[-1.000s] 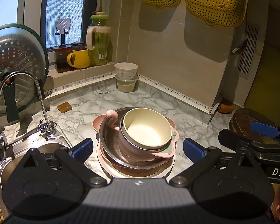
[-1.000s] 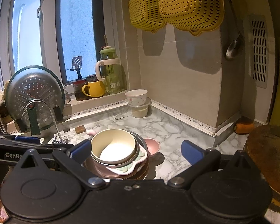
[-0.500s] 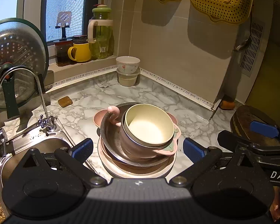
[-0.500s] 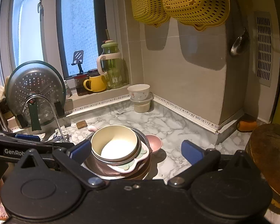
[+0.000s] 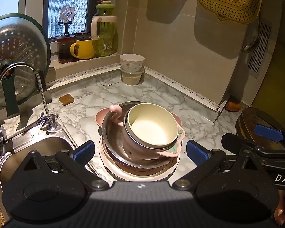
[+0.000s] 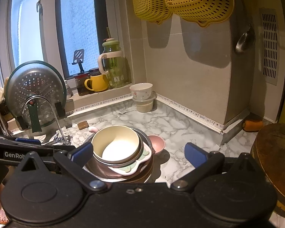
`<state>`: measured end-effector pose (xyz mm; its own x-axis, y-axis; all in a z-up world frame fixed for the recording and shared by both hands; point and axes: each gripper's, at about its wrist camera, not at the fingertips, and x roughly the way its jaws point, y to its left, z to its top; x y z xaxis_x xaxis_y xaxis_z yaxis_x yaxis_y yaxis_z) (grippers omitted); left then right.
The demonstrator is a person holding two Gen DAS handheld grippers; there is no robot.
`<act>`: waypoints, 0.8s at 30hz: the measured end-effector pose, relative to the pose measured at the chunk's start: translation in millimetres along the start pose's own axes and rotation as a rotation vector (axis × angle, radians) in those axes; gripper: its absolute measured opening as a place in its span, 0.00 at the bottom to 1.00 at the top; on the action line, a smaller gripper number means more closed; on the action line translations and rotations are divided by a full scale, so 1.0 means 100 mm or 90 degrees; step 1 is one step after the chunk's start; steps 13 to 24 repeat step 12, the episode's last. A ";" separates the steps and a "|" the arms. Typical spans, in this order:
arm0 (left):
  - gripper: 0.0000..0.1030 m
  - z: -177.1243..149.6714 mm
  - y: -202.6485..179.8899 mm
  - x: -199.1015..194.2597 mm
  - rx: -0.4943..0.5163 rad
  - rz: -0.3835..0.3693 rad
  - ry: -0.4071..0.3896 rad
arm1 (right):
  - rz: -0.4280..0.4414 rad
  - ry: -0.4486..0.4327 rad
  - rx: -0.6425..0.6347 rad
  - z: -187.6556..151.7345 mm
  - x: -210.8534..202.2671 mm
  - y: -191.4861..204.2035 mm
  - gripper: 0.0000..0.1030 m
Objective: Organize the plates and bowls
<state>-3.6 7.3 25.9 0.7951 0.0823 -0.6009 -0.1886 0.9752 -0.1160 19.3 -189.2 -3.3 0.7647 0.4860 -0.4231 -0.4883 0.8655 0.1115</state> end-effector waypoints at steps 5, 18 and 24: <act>1.00 0.02 0.00 0.04 -0.006 0.000 0.004 | 0.003 0.003 0.001 0.00 0.03 -0.02 1.00; 1.00 0.05 -0.03 0.12 -0.011 0.005 0.011 | 0.011 0.006 0.002 0.03 0.08 -0.07 1.00; 1.00 0.05 -0.03 0.12 -0.011 0.005 0.011 | 0.011 0.006 0.002 0.03 0.08 -0.07 1.00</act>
